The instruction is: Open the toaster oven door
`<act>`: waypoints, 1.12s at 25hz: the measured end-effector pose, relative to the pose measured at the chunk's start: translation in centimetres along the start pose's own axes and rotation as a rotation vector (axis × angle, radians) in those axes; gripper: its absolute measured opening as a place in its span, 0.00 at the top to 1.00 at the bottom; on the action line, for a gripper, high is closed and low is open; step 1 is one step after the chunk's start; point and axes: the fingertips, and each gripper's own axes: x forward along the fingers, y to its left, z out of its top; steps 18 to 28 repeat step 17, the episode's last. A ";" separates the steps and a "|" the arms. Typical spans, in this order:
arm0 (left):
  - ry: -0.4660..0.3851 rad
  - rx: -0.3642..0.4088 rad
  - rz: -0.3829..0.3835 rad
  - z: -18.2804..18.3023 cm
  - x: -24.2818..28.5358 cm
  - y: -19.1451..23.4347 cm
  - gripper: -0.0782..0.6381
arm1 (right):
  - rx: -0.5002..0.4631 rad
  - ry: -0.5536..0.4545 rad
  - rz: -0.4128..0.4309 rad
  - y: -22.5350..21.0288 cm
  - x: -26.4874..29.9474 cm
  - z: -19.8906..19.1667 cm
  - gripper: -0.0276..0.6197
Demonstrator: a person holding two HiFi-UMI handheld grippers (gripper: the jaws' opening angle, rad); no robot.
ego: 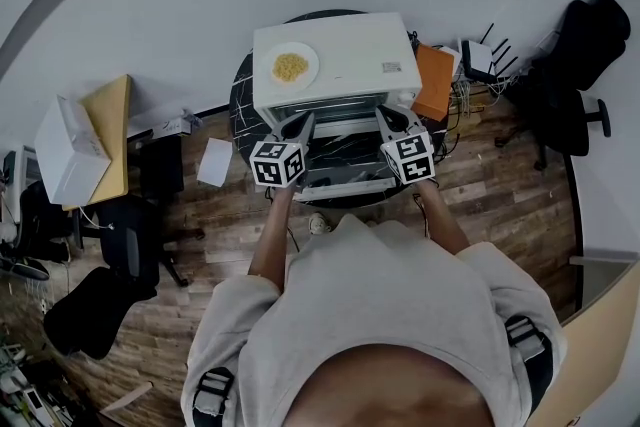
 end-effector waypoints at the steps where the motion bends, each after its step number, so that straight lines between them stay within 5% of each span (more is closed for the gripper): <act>1: 0.002 0.001 -0.001 -0.1 0.0 -0.1 0.88 | 0.001 0.001 -0.001 0.0 0.0 -0.1 0.94; 28: 0.018 0.013 -0.002 -0.7 0.1 -0.2 0.88 | 0.015 0.011 0.002 0.3 0.3 -0.7 0.94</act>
